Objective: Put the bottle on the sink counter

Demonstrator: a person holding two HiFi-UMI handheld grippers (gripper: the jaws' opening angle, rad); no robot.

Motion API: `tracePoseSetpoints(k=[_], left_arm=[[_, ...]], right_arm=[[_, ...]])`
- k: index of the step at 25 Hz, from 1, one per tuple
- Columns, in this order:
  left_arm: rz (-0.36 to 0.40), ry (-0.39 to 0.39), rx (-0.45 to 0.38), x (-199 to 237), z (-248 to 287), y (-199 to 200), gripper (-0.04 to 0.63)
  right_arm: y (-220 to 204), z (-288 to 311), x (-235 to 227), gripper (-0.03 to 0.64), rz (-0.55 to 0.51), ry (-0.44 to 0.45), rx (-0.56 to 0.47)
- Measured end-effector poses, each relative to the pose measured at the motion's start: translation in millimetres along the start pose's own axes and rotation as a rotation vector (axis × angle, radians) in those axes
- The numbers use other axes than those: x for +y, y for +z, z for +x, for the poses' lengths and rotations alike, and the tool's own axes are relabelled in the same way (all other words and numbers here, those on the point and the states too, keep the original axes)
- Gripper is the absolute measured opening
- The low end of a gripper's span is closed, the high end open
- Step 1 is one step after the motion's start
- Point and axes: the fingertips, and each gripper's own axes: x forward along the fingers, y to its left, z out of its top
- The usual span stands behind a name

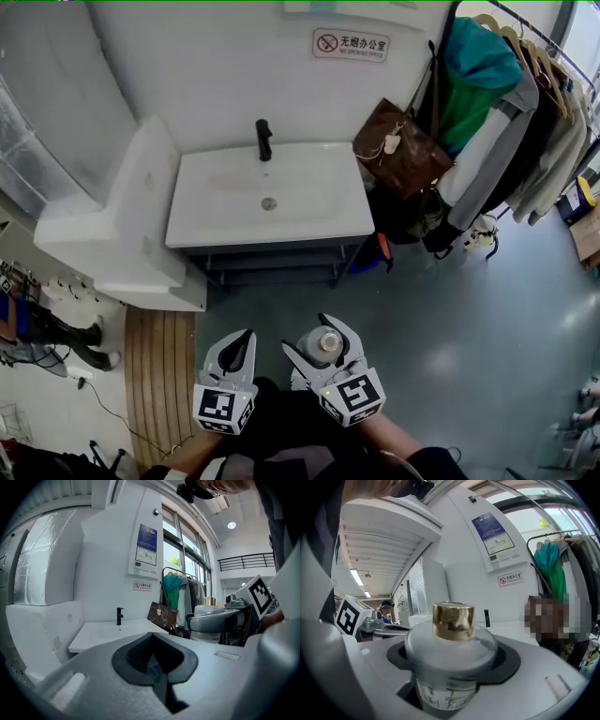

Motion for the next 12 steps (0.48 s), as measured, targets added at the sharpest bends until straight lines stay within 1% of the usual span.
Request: tracePoseSetpoints(k=[5,12], left_arm=[[0.013,-0.012,0.002,-2.9,18.3,4.8,0.000],[0.013,-0.072,0.010,3.6,60.3,4.6,-0.002]], right_arm=[[-0.2,2.1,-16.7,0.347,0.017,-0.022,-0.003],[-3.8,18.7,-44.7,0.347,0.034,-0.079,0.009]])
